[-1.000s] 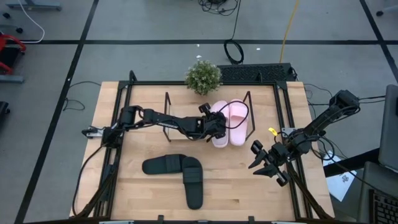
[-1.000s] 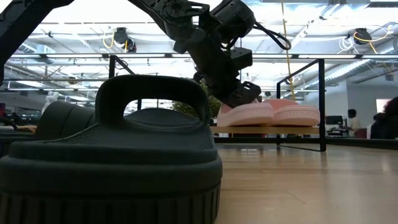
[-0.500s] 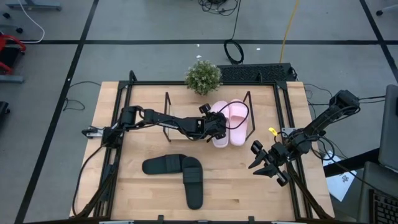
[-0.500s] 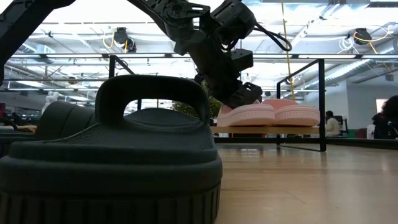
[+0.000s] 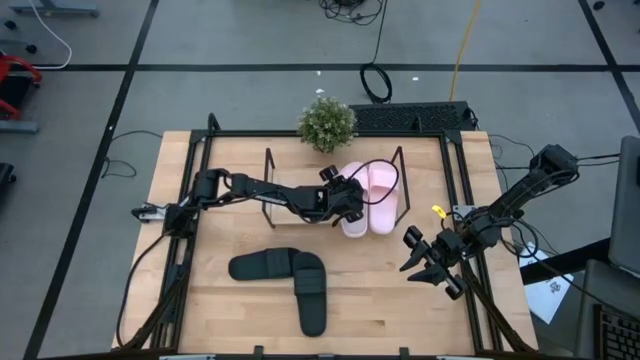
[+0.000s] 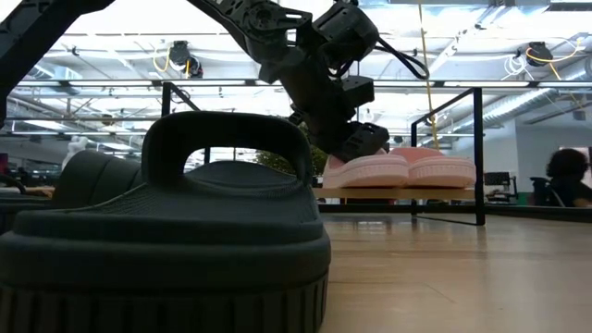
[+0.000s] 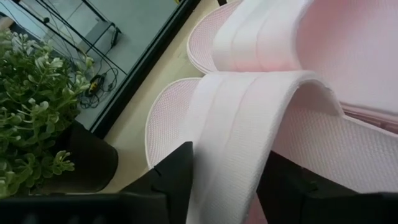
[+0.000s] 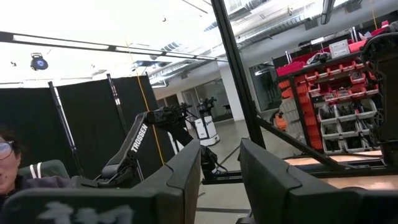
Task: Pick and place slides into the shelf
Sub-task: Put the pink slides on the shelf
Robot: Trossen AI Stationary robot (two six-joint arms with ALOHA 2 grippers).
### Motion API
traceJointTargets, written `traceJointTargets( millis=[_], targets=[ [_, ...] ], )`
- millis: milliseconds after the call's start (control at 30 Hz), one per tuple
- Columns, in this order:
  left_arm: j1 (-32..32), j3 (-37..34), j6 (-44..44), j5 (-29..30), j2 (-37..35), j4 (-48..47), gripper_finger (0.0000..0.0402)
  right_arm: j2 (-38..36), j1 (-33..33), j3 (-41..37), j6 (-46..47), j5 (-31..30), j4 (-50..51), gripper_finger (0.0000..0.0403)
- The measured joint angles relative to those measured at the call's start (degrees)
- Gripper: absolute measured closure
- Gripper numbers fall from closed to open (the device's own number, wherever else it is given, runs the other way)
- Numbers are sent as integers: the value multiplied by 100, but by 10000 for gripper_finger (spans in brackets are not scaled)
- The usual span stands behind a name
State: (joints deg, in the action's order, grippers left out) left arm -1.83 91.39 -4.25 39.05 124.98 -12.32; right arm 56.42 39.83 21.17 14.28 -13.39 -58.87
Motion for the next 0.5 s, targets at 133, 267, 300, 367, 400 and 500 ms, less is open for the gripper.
traceJointTargets(
  millis=[133, 267, 300, 367, 400, 500],
  targets=[
    [-2, -7, 57, -22, -56, 0, 226, 0, 0, 0, 0, 2, 1, 298],
    [7, -11, 74, -29, -86, -4, 225, 0, 0, 0, 0, 1, 2, 298],
    [9, -11, 73, -29, -97, -3, 224, 0, 0, 0, 0, 2, 2, 298],
    [10, -11, 79, -29, -106, -3, 224, 0, 0, 0, 0, 2, 2, 298],
    [13, -11, 89, -29, -109, -7, 224, 0, 0, 0, 0, 1, 2, 298],
    [11, -11, 94, -27, -131, -1, 224, 0, 0, 0, 0, 0, 2, 298]
  ],
)
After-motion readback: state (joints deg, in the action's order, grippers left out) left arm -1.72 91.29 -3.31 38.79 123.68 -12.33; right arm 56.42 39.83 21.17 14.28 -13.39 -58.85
